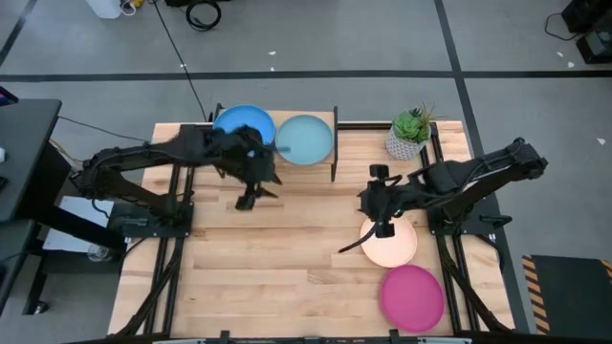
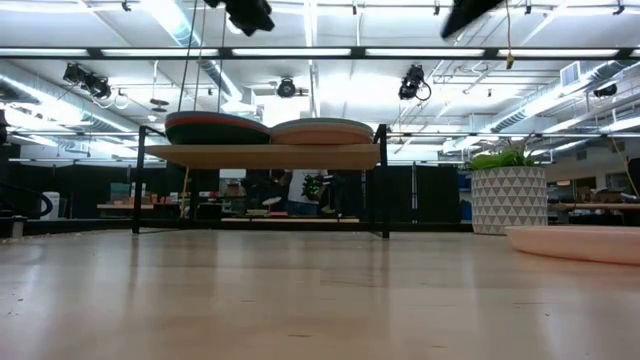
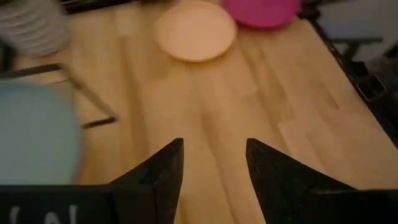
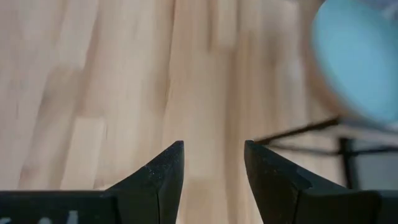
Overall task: Place and stack plates onto a shelf
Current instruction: Stack the light orange plate on top of the light blue plate on the shelf
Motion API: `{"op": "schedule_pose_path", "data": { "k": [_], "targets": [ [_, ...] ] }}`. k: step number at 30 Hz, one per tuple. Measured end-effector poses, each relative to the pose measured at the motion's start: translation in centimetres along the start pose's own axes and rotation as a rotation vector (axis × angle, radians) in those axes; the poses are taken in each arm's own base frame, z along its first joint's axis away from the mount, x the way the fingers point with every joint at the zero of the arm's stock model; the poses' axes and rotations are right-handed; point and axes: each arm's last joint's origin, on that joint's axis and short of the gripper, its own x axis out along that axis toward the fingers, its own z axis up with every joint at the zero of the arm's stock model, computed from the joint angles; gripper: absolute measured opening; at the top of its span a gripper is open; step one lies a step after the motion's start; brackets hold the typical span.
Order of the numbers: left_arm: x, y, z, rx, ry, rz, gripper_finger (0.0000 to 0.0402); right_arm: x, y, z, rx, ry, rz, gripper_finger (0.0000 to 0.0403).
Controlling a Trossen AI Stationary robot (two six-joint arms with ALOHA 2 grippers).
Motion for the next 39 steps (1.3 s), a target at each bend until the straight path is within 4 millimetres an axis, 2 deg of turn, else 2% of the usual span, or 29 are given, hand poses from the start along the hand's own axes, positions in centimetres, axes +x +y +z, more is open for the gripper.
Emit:
{"op": "schedule_pose_path", "data": {
  "k": [4,8,13,21,27,34,39],
  "targets": [
    [3.1,-1.2,-1.1,0.095,-0.046,-0.043,0.018,2.4,0.6,-2.2,0.009,0.113,0.053,0.0175],
    [6.2,-2.8,-3.2,0.142,-0.064,-0.077,0.018,4.5,1.0,-4.4,0.025,0.216,0.122,0.0174],
    [8.2,-4.9,-4.8,0.172,-0.055,-0.055,0.018,7.2,1.0,-6.8,0.102,0.277,0.161,0.0174],
    [8.6,-7.9,-5.1,0.13,0.005,0.001,0.018,11.5,0.8,-9.6,0.092,0.43,0.132,0.0174],
    [8.6,-9.8,-5.1,0.159,0.036,0.061,0.018,14.1,0.1,-10.6,0.022,0.533,0.097,0.0174],
    [8.5,-10.5,-5.5,0.129,0.083,0.101,0.018,16.1,-0.8,-11.4,0.023,0.6,0.174,0.0167],
    [8.3,-10.6,-6.0,0.09,0.13,0.136,0.018,16.3,-0.9,-11.6,0.004,0.619,0.178,0.0153]
  ]
}}
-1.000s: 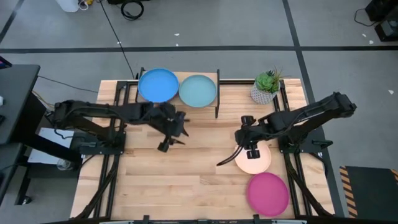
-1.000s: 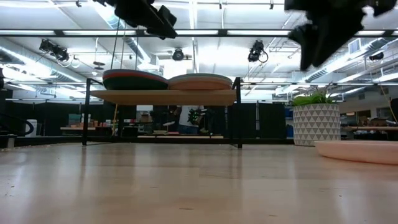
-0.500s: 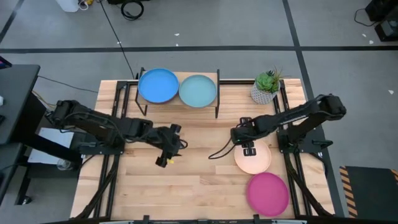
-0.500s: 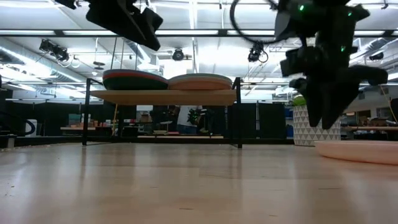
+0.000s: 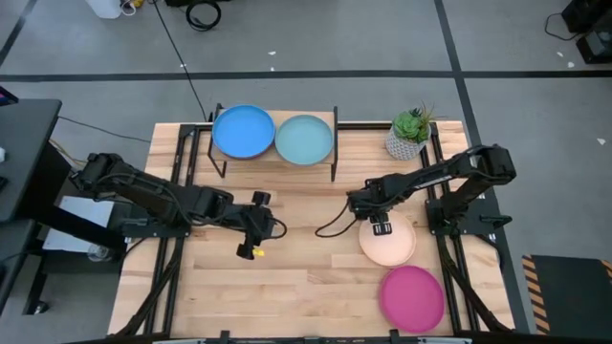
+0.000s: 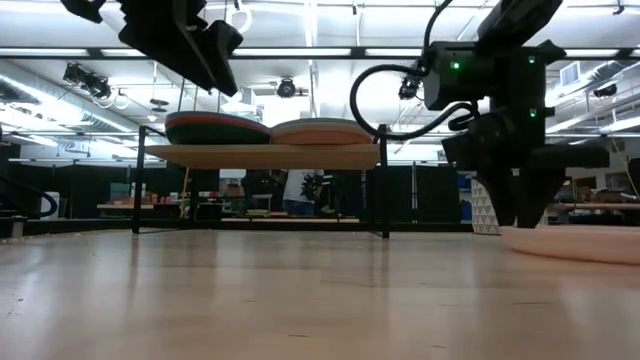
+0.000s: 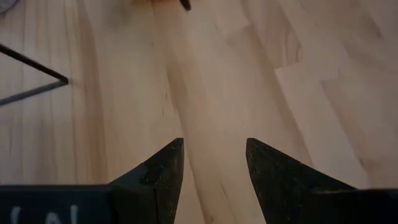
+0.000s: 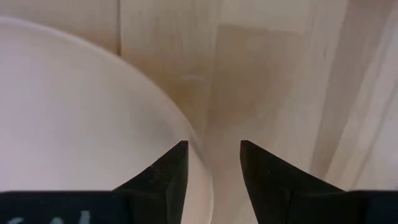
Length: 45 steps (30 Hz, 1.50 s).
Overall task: Place and stack plates onto a shelf
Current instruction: Stack the light orange plate on top of the light blue plate on the shelf
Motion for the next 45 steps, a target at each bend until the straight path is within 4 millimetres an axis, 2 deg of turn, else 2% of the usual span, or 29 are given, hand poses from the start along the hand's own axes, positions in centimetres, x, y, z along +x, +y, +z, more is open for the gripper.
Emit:
{"op": "schedule_pose_path", "data": {
  "k": [6,13,25,32,39,45],
  "targets": [
    [0.0,0.0,0.0,-0.023,0.002,0.006,0.018,-0.3,-0.1,0.0,0.004,-0.016,-0.001,0.0134],
    [-0.1,-0.3,-0.2,-0.041,0.016,-0.003,0.018,-0.3,-0.1,0.2,0.032,-0.044,0.001,0.0091],
    [-1.9,-2.0,0.0,-0.036,-0.017,0.002,0.018,-0.4,0.0,0.3,0.055,-0.056,0.049,0.0015],
    [-2.5,-2.2,0.0,-0.049,-0.038,0.029,0.018,-0.6,-0.1,0.5,0.049,-0.058,0.05,0.001],
    [-2.5,-2.2,0.0,-0.048,-0.036,0.037,0.018,-2.7,-0.4,1.8,0.047,-0.096,0.063,0.0009],
    [-2.5,-2.1,0.0,-0.052,-0.032,0.04,0.018,-5.9,-0.9,3.6,0.022,-0.166,0.072,0.0009]
  ]
}}
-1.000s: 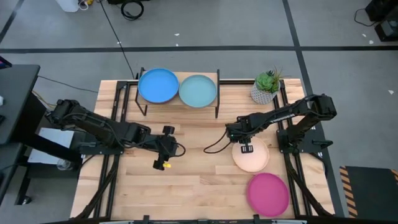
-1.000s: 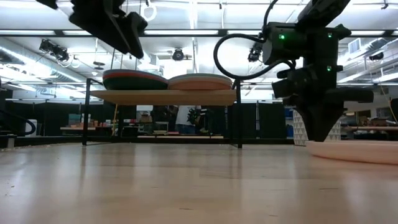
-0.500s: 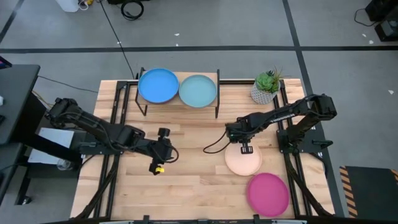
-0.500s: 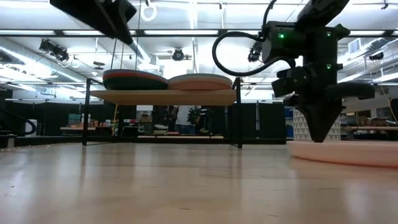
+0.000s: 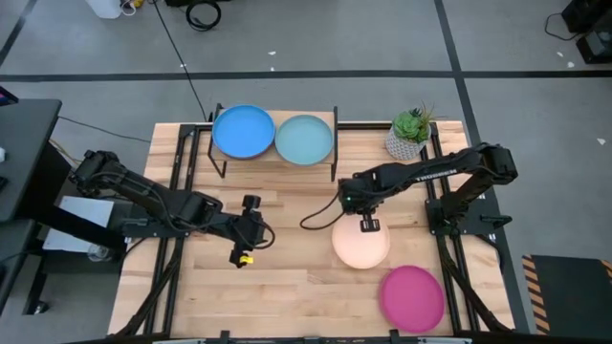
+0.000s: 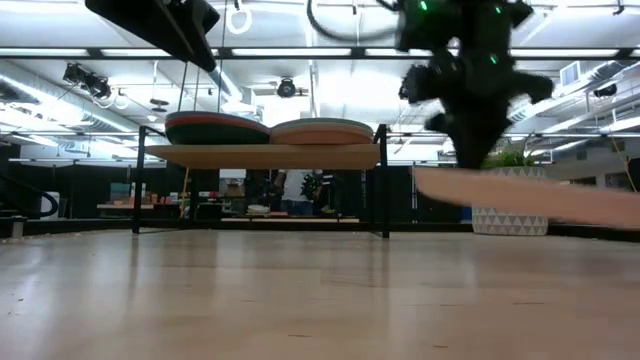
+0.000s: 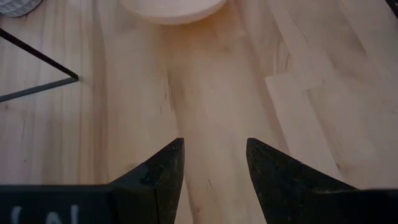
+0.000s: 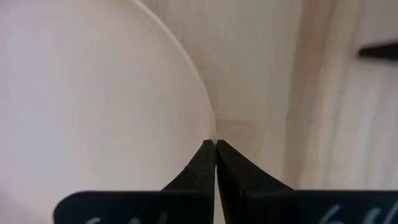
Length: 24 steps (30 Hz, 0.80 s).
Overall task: Place and stack plates onto a shelf
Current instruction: Stack the light orange plate on top of the light blue plate on the shelf
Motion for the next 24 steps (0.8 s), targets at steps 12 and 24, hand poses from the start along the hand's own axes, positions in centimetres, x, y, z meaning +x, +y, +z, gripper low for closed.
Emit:
{"op": "schedule_pose_path", "data": {
  "k": [12,24],
  "targets": [
    [0.0,0.0,-0.4,-0.036,0.037,0.002,0.018,-8.8,-3.9,4.0,0.019,-0.203,-0.142,0.0008],
    [0.0,0.3,-0.2,-0.071,0.02,0.091,0.018,-16.7,-13.0,4.5,0.259,-0.556,-0.253,0.0008]
  ]
}}
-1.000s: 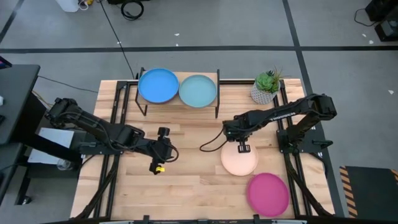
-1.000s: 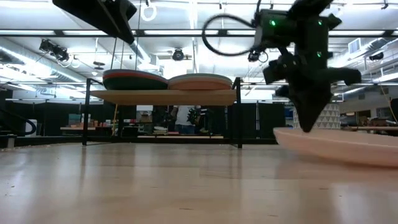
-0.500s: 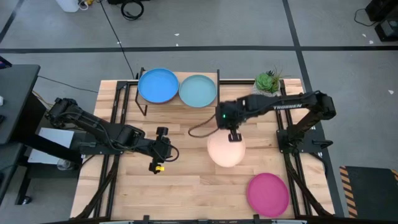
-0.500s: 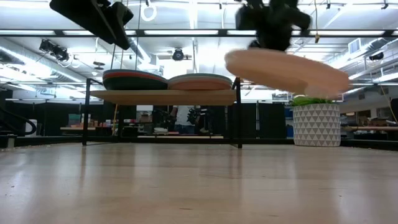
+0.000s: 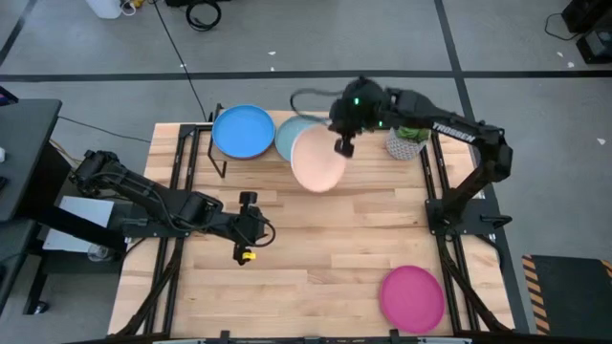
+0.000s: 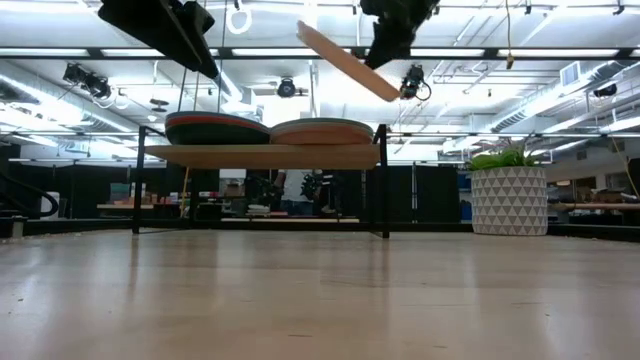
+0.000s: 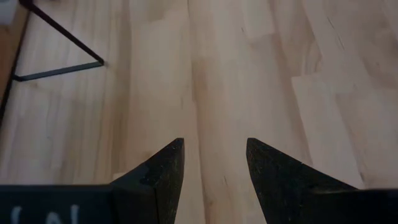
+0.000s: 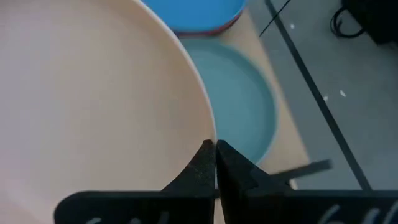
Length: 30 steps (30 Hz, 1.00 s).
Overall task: Place and stack plates onto a shelf
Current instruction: Stack the light orange plate on top of the light blue plate on the shelf, then stack the pink plate on top of the blue plate on the shelf
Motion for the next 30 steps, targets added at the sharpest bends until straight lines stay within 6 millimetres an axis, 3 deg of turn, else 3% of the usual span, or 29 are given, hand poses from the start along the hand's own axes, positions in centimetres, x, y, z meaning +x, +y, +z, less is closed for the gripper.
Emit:
{"op": "schedule_pose_path", "data": {
  "k": [7,16,22,30],
  "targets": [
    [0.0,0.1,0.5,-0.024,-0.054,0.039,0.018,2.1,-4.5,2.1,0.074,-0.053,0.044,0.0008],
    [0.0,0.1,0.5,-0.074,-0.056,0.038,0.018,5.9,-8.6,3.3,0.108,0.053,0.019,0.0008],
    [0.0,0.1,0.5,-0.1,-0.055,0.037,0.018,8.1,-10.1,2.3,0.143,0.13,0.017,0.0026],
    [0.0,0.1,0.5,-0.098,-0.055,0.04,0.018,8.3,-10.6,2.0,0.155,0.15,0.014,0.0069]
  ]
}}
